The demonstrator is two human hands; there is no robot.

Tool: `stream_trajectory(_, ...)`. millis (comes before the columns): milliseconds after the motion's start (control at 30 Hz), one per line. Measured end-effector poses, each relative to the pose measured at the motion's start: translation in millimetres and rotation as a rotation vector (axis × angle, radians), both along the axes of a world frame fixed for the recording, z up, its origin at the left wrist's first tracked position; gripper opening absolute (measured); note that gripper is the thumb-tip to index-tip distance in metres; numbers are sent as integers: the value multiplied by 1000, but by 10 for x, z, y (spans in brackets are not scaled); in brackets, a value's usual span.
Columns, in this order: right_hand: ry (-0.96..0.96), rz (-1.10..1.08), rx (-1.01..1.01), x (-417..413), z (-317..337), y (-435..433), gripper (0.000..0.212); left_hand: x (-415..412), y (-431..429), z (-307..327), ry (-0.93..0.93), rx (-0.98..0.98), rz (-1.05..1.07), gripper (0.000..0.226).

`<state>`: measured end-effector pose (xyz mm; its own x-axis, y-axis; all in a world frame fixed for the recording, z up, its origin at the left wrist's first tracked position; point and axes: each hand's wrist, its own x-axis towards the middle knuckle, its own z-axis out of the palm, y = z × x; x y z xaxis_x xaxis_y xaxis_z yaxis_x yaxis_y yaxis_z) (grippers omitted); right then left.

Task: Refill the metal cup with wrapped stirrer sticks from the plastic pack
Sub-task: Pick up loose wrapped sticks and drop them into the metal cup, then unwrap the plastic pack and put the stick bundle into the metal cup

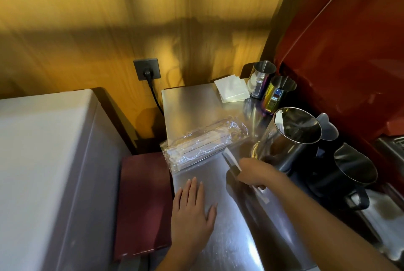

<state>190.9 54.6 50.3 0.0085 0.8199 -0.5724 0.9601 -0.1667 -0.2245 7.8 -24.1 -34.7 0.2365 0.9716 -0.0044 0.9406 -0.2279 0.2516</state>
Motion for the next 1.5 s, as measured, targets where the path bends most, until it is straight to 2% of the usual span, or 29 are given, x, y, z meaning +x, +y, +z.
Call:
stream_trajectory(67,65,-21,71,42,184,7,10,-3,1,15,-7,-26,-4,60)
stream_trajectory(167,271,-75,236,108,515,16,11,-20,16,9,-29,-18,-9,59)
stream_trajectory(267,365,-106,561,215,827,41,7,-24,27,-10,-25,14,-7,59)
stream_trajectory(367,495,-257,882,363,1008,71,6,-13,26,-3,-17,19,-9,59)
stream_trajectory(433,486,-362,1026,462,1044,94,7,-11,21,16,-11,18,-8,59)
stream_trajectory(500,391,-424,1092,561,1004,104,9,-12,19,31,-2,19,-9,59)
stream_trajectory(667,96,-552,909,785,775,49,14,-10,16,45,-8,26,-13,59)
stream_trajectory(733,-23,-560,758,844,740,34,20,-13,12,34,-16,30,-18,60)
stream_trajectory(800,-77,-535,704,861,722,28,23,-19,10,30,-19,35,-21,60)
stream_trajectory(867,-59,-517,786,835,732,13,22,-19,14,33,-20,38,-21,59)
stream_trajectory(967,69,-508,983,744,802,-35,19,-11,-1,43,-25,21,-23,59)
stream_trajectory(1100,122,-365,1186,504,910,-72,10,2,10,77,-17,52,-22,59)
stream_trajectory(1167,175,-283,1215,343,926,-60,7,15,46,129,-22,55,-25,50)
stream_trajectory(1233,258,-222,1150,210,874,-2,6,25,129,204,-77,-13,-9,37)
stream_trajectory(1300,320,-161,994,91,743,93,8,42,260,311,-167,-67,17,21)
stream_trajectory(1433,327,-48,746,-166,329,265,10,40,617,512,-280,156,17,13)
stream_trajectory(1500,247,77,677,-256,109,361,19,23,822,551,-269,252,-12,12)
